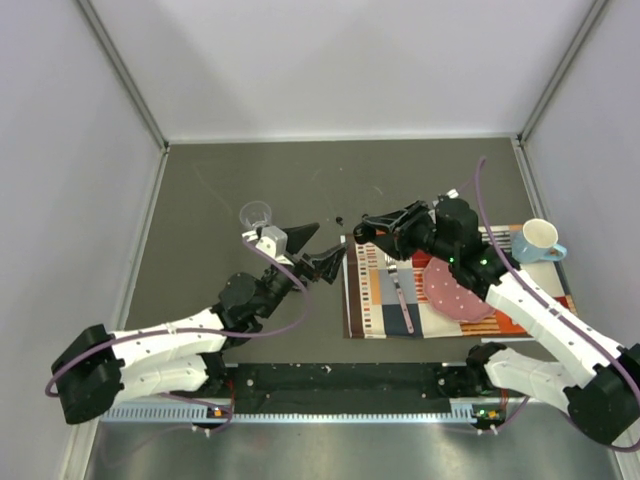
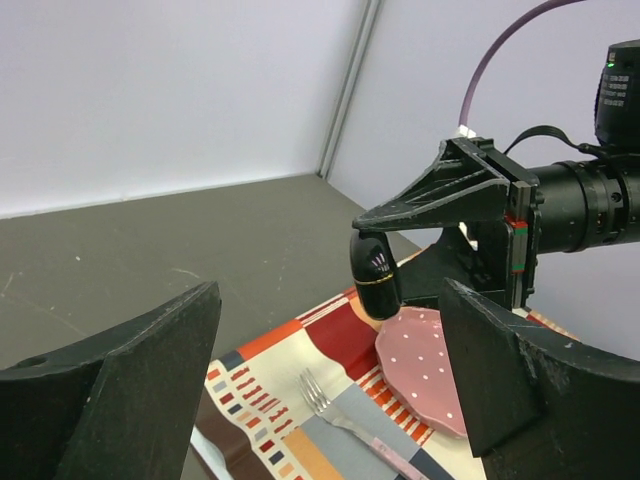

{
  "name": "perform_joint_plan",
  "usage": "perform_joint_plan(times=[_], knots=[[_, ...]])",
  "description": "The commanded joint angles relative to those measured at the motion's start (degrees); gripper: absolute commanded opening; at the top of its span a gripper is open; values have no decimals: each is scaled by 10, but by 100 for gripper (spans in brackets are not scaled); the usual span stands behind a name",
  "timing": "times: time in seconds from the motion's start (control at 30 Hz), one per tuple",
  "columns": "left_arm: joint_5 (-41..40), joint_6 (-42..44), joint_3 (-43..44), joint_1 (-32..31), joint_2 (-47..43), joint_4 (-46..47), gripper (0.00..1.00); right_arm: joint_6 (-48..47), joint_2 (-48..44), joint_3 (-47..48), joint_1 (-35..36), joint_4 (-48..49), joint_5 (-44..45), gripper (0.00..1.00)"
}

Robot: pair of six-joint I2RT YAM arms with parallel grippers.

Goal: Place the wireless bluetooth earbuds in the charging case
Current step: Pick up the charging case at the center of the board.

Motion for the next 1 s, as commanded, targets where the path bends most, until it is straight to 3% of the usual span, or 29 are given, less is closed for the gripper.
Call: perform_joint_plan(times=[0.0, 0.33, 0.97], knots=[[21, -10, 11, -6, 20, 90, 94, 10, 0, 16, 11, 48, 0, 0], [19, -16, 33, -13, 77, 122, 84, 12, 0, 22, 22, 66, -24, 0], [1, -18, 52, -16, 171, 209, 78, 11, 5, 43, 34, 67, -31, 0]])
